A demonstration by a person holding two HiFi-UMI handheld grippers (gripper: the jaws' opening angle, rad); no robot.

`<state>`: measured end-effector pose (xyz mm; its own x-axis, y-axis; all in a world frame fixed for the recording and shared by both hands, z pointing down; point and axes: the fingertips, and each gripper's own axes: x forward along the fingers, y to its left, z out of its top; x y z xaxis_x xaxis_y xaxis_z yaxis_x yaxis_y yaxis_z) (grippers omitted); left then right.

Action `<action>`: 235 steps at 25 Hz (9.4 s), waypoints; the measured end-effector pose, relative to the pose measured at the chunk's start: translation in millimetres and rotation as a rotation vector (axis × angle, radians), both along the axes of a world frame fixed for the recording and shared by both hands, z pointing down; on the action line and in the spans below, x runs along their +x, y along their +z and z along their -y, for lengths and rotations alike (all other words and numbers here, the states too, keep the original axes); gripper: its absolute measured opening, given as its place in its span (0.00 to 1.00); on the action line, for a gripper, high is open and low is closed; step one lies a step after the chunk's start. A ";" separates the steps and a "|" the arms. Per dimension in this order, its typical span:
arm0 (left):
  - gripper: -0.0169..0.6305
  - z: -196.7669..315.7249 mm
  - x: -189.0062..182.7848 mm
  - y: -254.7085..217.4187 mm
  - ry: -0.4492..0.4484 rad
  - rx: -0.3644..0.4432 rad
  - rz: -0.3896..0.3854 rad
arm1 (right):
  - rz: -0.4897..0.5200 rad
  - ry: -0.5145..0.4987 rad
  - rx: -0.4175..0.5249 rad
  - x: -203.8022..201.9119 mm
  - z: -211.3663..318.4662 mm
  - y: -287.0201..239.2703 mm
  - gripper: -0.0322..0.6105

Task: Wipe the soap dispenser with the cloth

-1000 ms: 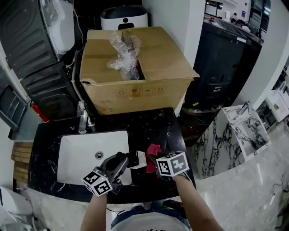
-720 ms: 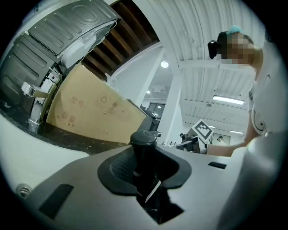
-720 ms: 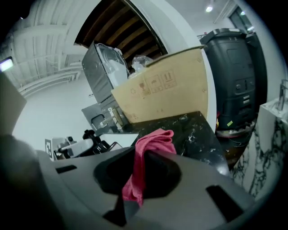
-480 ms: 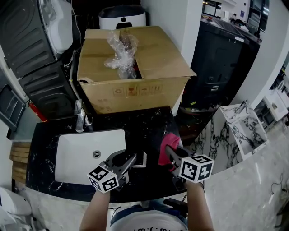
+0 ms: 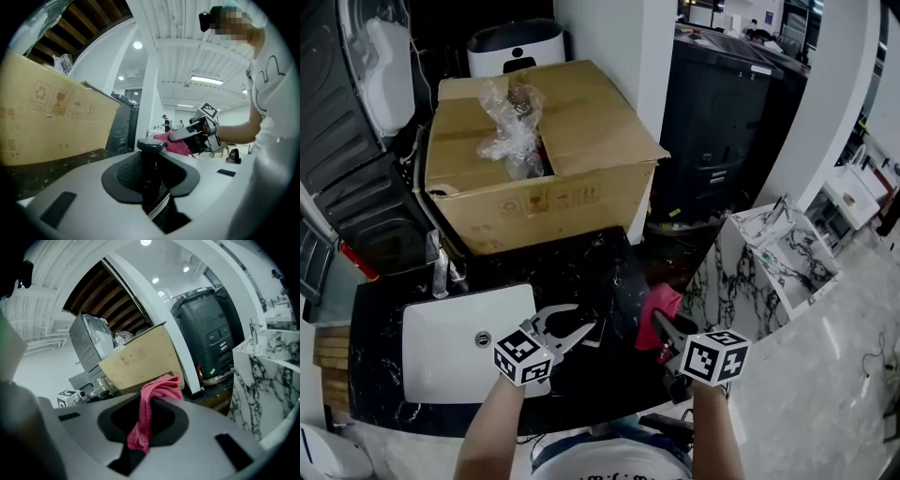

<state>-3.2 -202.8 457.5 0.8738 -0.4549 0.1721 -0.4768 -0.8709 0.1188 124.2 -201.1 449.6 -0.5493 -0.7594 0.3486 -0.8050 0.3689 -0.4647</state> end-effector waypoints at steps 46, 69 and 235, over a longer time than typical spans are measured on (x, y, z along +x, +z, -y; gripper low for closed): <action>0.18 -40.7 -66.7 -4.4 -0.269 0.029 0.002 | -0.045 -0.106 -0.026 -43.7 -15.3 4.5 0.13; 0.19 -49.6 -117.4 -8.7 -0.317 -0.073 -0.419 | -0.147 -0.493 -0.117 -173.4 -62.8 42.5 0.13; 0.21 24.0 -131.1 -56.1 -0.491 -0.606 -1.373 | 0.012 -0.307 0.365 -109.0 -19.8 -97.4 0.13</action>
<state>-134.3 -226.9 401.4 0.3047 -0.8896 -0.3401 0.0728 -0.3343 0.9396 15.3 -181.3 352.1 -0.7698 -0.6330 0.0815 -0.6285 0.7297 -0.2693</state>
